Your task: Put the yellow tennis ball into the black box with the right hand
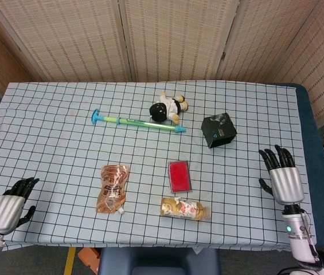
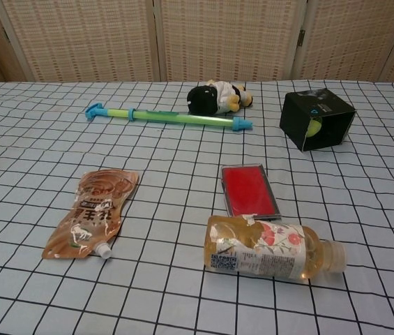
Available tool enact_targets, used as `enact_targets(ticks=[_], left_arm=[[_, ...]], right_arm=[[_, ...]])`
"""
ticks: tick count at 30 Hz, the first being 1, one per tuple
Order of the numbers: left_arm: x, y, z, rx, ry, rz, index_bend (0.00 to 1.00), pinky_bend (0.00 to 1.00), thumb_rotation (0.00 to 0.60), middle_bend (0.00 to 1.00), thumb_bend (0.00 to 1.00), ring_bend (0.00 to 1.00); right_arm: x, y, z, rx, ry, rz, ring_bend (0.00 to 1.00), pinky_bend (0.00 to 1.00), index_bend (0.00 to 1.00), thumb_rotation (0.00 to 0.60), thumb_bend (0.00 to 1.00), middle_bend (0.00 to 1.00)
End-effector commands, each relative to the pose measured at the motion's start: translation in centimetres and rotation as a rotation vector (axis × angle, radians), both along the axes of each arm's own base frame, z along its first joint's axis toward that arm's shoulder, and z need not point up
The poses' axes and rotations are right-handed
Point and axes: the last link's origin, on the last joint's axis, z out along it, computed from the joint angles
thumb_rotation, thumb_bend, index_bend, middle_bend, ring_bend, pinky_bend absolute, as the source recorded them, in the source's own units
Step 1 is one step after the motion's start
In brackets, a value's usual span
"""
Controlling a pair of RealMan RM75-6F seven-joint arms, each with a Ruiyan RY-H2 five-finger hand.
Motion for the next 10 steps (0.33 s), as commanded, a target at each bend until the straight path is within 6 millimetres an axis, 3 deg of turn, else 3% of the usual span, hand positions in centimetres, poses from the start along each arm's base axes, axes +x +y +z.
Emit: enact_targets(ticks=[1, 10], left_arm=[[0.0, 0.0, 0.0, 0.001, 0.0, 0.0, 0.12, 0.41, 0.6, 0.11, 0.41, 0.11], [0.2, 0.1, -0.3, -0.007, 0.01, -0.005, 0.12, 0.41, 0.6, 0.11, 0.41, 0.11]], right_arm=[[-0.9, 1.4, 0.5, 0.02, 0.015, -0.04, 0.0, 0.01, 0.11, 0.6, 0.09, 0.1], [-1.5, 2.6, 0.7, 0.076, 0.05, -0.102, 0.0, 0.0, 0.0, 0.6, 0.09, 0.03]])
